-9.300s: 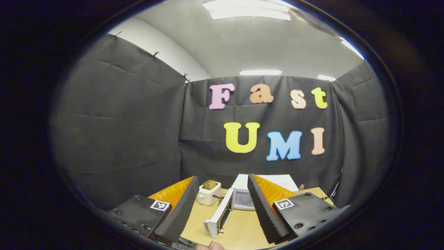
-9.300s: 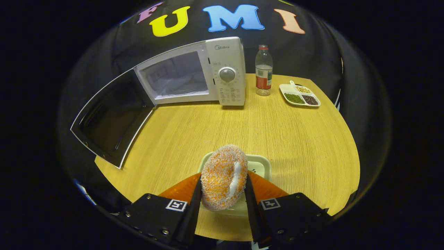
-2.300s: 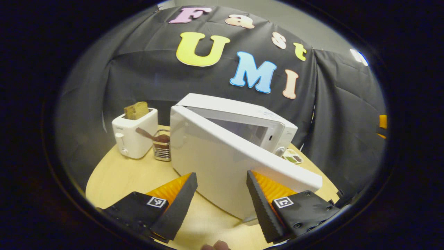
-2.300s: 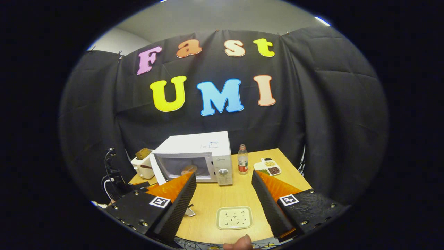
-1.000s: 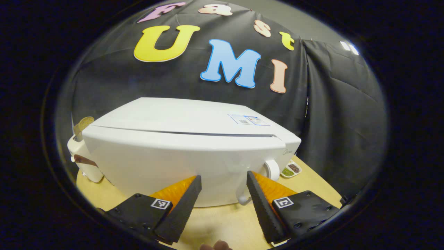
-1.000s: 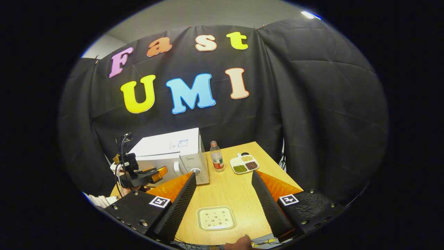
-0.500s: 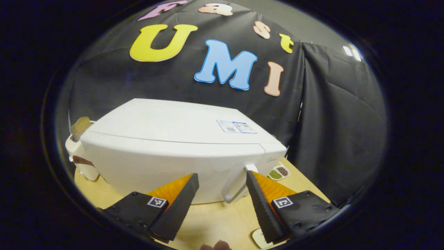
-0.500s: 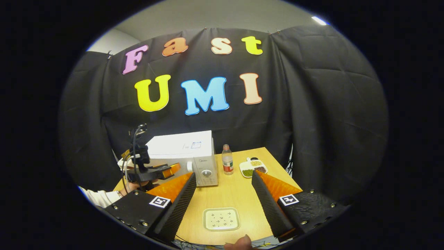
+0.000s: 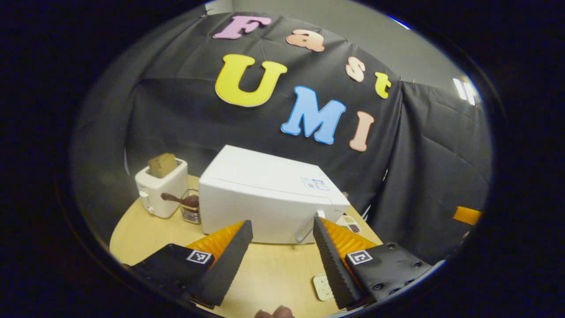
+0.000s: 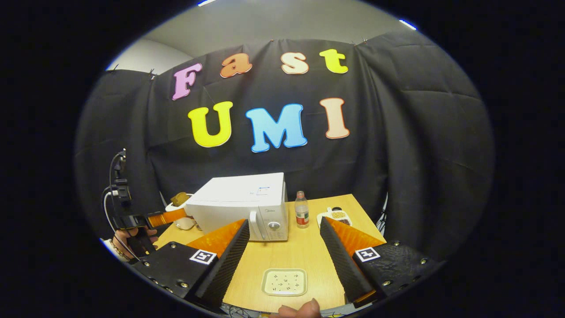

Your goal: Open the microwave oven with the left hand, put the food in, and close the microwave oven.

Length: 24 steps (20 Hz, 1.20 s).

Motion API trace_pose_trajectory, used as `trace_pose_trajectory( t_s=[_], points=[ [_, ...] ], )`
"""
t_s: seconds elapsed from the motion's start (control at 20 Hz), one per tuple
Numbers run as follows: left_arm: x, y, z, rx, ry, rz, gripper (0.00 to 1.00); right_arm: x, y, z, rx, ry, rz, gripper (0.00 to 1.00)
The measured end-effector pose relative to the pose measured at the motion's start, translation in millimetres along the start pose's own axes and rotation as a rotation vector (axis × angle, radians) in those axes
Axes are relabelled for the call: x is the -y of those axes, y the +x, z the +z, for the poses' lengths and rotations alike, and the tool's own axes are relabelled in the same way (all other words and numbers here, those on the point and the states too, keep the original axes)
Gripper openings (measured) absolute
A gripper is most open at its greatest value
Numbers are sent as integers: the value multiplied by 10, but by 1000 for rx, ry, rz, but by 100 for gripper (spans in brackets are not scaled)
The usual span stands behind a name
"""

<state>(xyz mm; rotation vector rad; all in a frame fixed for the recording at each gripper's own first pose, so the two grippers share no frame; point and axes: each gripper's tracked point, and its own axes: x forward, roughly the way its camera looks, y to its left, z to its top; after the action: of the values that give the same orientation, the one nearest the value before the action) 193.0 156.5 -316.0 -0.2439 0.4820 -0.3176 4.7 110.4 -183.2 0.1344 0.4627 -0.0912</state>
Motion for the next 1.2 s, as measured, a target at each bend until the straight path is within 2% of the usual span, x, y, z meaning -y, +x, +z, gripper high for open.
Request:
trace_pose_trajectory(
  t_s=[0.2, 0.25, 0.3, 0.35, 0.4, 0.5, 0.6, 0.7, 0.75, 0.9, 1.05, 1.1, 1.15, 1.2],
  points=[
    [475, -970, 963, 206, 22, 38, 94, 193, -83, 521, 43, -46, 5, 98],
    [621, -1189, 1124, 229, 28, 44, 99, 259, -117, 653, 61, -69, -2, 98],
    [763, -1401, 1267, 260, 37, 50, 90, 326, -152, 817, 86, -84, -17, 98],
    [890, -1597, 1409, 294, 50, 58, 90, 363, -191, 962, 109, -87, -25, 98],
    [992, -1790, 1561, 324, 63, 71, 95, 359, -226, 1089, 128, -75, -14, 98],
    [1212, -2074, 1741, 362, 95, 91, 94, 260, -299, 1301, 170, -21, 45, 94],
    [1409, -2308, 1894, 384, 151, 124, 95, 285, -367, 1448, 200, -5, 70, 98],
    [1550, -2530, 2126, 440, 241, 172, 92, 328, -420, 1540, 218, -37, 47, 98],
    [1631, -2636, 2260, 481, 284, 188, 92, 320, -480, 1611, 238, -49, 32, 93],
    [1897, -2698, 2377, 529, 348, 157, 92, 198, -599, 1768, 279, -50, 24, 98],
    [2012, -2539, 2368, 508, 278, 63, 92, 155, -645, 1850, 283, -74, 6, 98],
    [1983, -2478, 2393, 504, 241, 39, 98, 192, -670, 1896, 295, -91, -18, 98],
    [1924, -2437, 2383, 492, 213, 27, 95, 258, -712, 1918, 305, -100, -48, 98],
    [1880, -2403, 2399, 483, 200, 23, 99, 278, -746, 1951, 315, -96, -69, 98]
  ],
)
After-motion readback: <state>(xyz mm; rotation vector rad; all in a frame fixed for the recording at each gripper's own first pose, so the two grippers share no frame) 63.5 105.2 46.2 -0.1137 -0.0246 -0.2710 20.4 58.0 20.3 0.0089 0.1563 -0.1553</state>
